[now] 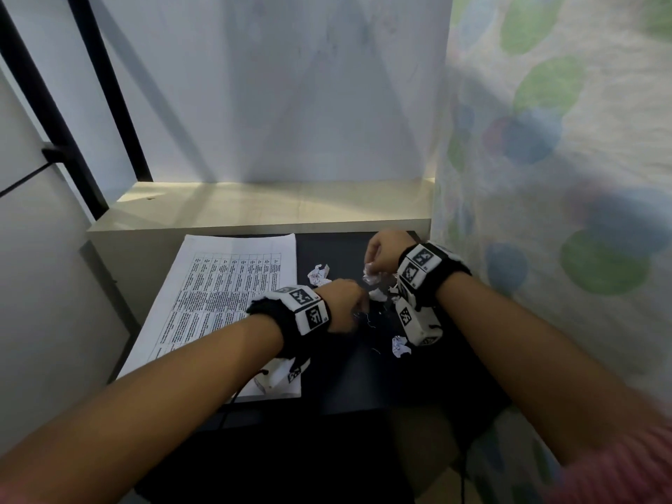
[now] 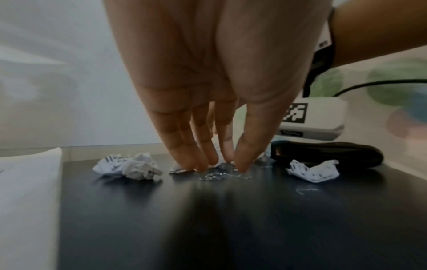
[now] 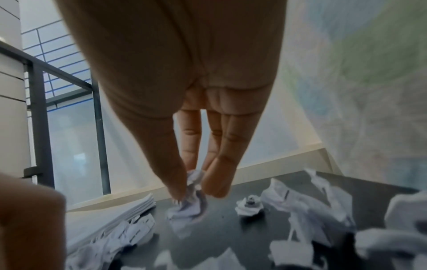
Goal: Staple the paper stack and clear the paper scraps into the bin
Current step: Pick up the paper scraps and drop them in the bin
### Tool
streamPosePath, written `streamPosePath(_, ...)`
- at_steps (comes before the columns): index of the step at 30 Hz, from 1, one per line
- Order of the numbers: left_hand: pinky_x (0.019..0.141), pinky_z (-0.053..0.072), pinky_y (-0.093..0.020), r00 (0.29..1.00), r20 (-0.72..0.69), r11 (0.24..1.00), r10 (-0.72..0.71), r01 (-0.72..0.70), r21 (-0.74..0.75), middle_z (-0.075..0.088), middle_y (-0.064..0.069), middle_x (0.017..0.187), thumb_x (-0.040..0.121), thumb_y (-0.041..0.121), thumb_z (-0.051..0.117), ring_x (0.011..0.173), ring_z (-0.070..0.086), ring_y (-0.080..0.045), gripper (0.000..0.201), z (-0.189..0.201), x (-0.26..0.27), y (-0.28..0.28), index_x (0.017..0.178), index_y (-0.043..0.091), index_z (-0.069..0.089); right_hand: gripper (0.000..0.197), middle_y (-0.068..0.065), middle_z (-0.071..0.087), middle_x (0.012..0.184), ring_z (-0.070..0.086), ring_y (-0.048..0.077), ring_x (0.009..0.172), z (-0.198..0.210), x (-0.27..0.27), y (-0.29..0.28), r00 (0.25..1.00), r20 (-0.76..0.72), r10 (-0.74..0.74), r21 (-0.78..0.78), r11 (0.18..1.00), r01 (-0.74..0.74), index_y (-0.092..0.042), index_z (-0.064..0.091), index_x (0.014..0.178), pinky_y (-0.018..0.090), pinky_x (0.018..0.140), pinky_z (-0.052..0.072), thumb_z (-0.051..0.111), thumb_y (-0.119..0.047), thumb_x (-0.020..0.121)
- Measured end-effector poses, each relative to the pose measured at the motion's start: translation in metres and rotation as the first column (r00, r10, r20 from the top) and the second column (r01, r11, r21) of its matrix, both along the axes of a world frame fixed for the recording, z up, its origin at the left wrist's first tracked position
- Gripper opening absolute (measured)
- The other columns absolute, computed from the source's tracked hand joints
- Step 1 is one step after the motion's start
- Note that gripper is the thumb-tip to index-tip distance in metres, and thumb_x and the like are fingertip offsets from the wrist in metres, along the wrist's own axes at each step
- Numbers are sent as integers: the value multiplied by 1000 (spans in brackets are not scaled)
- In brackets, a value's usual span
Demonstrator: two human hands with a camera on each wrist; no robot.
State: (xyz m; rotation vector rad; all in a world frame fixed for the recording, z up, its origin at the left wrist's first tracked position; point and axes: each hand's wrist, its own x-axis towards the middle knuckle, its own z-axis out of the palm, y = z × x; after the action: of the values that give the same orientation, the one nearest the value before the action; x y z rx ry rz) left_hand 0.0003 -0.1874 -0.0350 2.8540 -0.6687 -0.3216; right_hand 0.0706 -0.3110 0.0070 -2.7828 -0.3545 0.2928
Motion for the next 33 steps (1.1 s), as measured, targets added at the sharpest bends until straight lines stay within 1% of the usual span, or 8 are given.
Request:
streamPosePath(3, 93, 46, -31, 1000, 6, 1000, -8, 8, 23, 57, -13, 124, 83, 13, 59, 115, 55, -28, 34, -5, -1, 0, 117, 11, 61, 6, 10, 75, 98, 66, 20, 72, -11, 4, 7, 999, 33, -22, 41, 999, 21, -16, 71, 71, 30, 83, 56, 74, -15, 77)
streamPosePath(8, 97, 42, -34, 999, 28, 999, 28, -29, 22, 44, -14, 129, 85, 9, 54, 118, 49, -31, 29, -10, 3, 4, 113, 9, 62, 30, 7, 69, 97, 63, 19, 79, -20, 2, -3, 998, 19, -67, 92, 994, 65, -10, 69, 101, 36, 84, 57, 77, -22, 74)
streamPosePath(11, 102, 41, -39, 997, 80, 999, 1, -5, 49, 39, -9, 135, 86, 12, 54, 118, 42, -31, 29, -12, 8, 1, 112, 16, 66, 17, 8, 71, 103, 66, 23, 95, -16, -3, -21, 997, 63, -42, -7, 999, 43, -10, 73, 95, 30, 85, 55, 69, -9, 78)
streamPosePath(14, 105, 41, -44, 999, 31, 996, -29, 26, 83, 38, -1, 146, 89, 16, 52, 129, 36, -27, 36, -13, 15, -8, 122, 25, 62, 16, 7, 73, 98, 66, 17, 83, -15, -12, -37, 999, -31, -33, -154, 988, 28, -12, 76, 90, 23, 72, 49, 70, -8, 76)
streamPosePath(18, 101, 47, -42, 999, -36, 991, -22, 27, 131, 57, -10, 129, 89, 12, 47, 122, 53, -30, 36, -15, 21, -21, 122, 14, 60, 21, 6, 74, 98, 65, 18, 80, -25, -24, -44, 995, -91, -31, -173, 985, 15, -12, 76, 93, 23, 72, 52, 77, -14, 72)
streamPosePath(22, 102, 44, -42, 999, 23, 993, 41, -43, 108, 49, -13, 134, 89, 11, 48, 122, 50, -33, 38, -13, 23, -21, 126, 8, 56, 17, 8, 74, 101, 69, 22, 96, -32, -24, -41, 999, -40, -36, -130, 991, 30, -10, 76, 93, 26, 82, 53, 74, -14, 76)
streamPosePath(27, 99, 45, -45, 976, 118, 972, 181, -196, 128, 42, -7, 138, 87, 20, 53, 123, 43, -33, 41, -14, 25, -7, 127, 8, 53, 12, 11, 75, 94, 70, 24, 90, -31, -19, -40, 998, 9, -69, -96, 993, 69, -8, 77, 87, 27, 77, 55, 69, -13, 78)
streamPosePath(33, 101, 44, -42, 972, 48, 947, 230, -235, 219, 44, -13, 136, 87, 25, 54, 122, 46, -35, 39, -19, 32, 2, 121, 5, 56, 13, 9, 75, 95, 69, 22, 93, -22, -9, -47, 992, 86, -95, -67, 993, 101, -7, 77, 86, 28, 79, 54, 71, -14, 77)
